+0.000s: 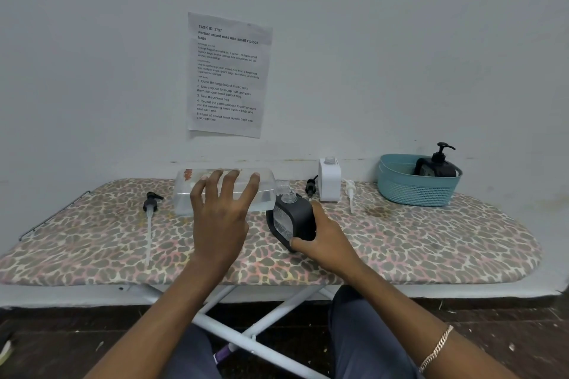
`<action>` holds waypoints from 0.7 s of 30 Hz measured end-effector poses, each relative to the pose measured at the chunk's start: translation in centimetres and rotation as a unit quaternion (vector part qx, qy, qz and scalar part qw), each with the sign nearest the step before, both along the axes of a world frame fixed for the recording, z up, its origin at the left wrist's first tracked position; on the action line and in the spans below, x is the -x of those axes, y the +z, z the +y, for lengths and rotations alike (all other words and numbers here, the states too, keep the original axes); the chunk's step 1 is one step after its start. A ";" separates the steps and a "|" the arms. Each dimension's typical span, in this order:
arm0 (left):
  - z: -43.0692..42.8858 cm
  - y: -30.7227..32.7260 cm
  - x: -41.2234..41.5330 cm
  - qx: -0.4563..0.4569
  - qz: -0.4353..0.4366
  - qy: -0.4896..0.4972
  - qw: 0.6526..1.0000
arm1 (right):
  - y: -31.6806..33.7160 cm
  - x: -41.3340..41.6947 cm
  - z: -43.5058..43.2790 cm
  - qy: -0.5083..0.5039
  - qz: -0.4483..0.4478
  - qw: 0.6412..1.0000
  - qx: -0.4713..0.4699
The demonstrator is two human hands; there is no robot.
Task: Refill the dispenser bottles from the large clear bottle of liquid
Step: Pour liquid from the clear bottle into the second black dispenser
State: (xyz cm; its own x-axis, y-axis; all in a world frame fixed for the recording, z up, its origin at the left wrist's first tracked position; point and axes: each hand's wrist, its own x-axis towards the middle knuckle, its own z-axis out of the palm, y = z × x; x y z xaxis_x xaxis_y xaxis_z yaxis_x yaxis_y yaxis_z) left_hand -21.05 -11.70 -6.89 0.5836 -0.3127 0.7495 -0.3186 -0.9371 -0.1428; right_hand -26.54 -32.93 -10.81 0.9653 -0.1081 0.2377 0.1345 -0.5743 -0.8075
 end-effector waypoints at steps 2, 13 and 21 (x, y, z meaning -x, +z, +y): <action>0.0 0.0 0.0 -0.001 0.001 0.000 1.000 | -0.1 0.0 0.0 -0.001 -0.001 1.000 -0.001; 0.0 -0.1 -0.1 0.003 0.002 -0.001 1.000 | -0.1 -0.1 -0.1 -0.004 -0.002 1.000 0.008; 0.0 -0.1 0.0 0.003 0.001 0.001 1.000 | -0.1 -0.1 0.0 -0.003 -0.001 1.000 0.007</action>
State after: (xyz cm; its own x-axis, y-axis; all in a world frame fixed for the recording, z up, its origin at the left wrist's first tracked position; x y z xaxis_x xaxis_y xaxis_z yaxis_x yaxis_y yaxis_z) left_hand -21.01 -11.72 -6.96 0.5850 -0.3076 0.7504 -0.3175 -0.9383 -0.1372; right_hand -26.42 -32.91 -10.89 0.9643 -0.1107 0.2404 0.1322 -0.5856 -0.7997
